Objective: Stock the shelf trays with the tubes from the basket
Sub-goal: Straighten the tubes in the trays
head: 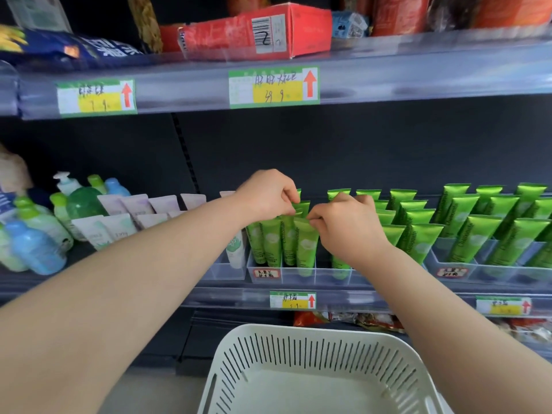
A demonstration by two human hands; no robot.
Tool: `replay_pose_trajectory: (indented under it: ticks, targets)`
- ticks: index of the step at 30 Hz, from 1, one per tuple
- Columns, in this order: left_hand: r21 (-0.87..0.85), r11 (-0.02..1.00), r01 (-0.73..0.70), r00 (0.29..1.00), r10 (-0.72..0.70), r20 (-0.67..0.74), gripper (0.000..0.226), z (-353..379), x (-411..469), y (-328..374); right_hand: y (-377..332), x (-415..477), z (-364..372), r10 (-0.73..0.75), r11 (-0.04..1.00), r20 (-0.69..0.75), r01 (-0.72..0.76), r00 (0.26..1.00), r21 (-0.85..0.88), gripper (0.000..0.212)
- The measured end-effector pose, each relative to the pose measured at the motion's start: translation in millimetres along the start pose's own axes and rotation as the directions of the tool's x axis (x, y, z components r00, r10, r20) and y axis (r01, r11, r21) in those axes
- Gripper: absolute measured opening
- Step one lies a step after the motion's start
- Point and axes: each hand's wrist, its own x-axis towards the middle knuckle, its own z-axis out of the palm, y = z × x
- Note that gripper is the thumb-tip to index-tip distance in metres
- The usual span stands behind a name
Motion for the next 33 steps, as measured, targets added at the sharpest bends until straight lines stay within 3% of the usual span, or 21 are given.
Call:
replay_pose_trajectory:
  ticks: [9, 14, 27, 30, 33]
  targets:
    - [0.155, 0.988, 0.014, 0.999, -0.020, 0.038, 0.032, 9.3, 1.0, 7.9, 2.3, -5.7, -3.9, 0.005, 0.998, 0.038, -0.008, 0.999, 0.065, 0.024]
    - [0.102, 0.995, -0.002, 1.000, 0.004, -0.027, 0.034, 10.6, 3.3, 13.9, 11.2, -7.4, -11.5, 0.030, 0.999, -0.031, -0.029, 0.999, 0.046, 0.026]
    - [-0.042, 0.999, -0.018, 1.000, 0.018, -0.013, 0.032, 14.9, 4.8, 18.4, 16.2, -14.9, -9.3, 0.060, 0.993, 0.035, -0.063, 0.998, 0.099, 0.027]
    - [-0.113, 0.994, -0.002, 0.996, -0.009, -0.094, 0.025, 8.7, 7.3, 13.9, 16.6, -13.8, -9.3, 0.061, 0.992, 0.038, -0.065, 0.997, 0.111, 0.027]
    - [-0.062, 0.998, 0.030, 0.988, -0.039, -0.150, 0.024, 5.0, 11.3, 10.3, 18.0, -14.2, -7.9, 0.066, 0.989, 0.045, -0.071, 0.997, 0.128, 0.027]
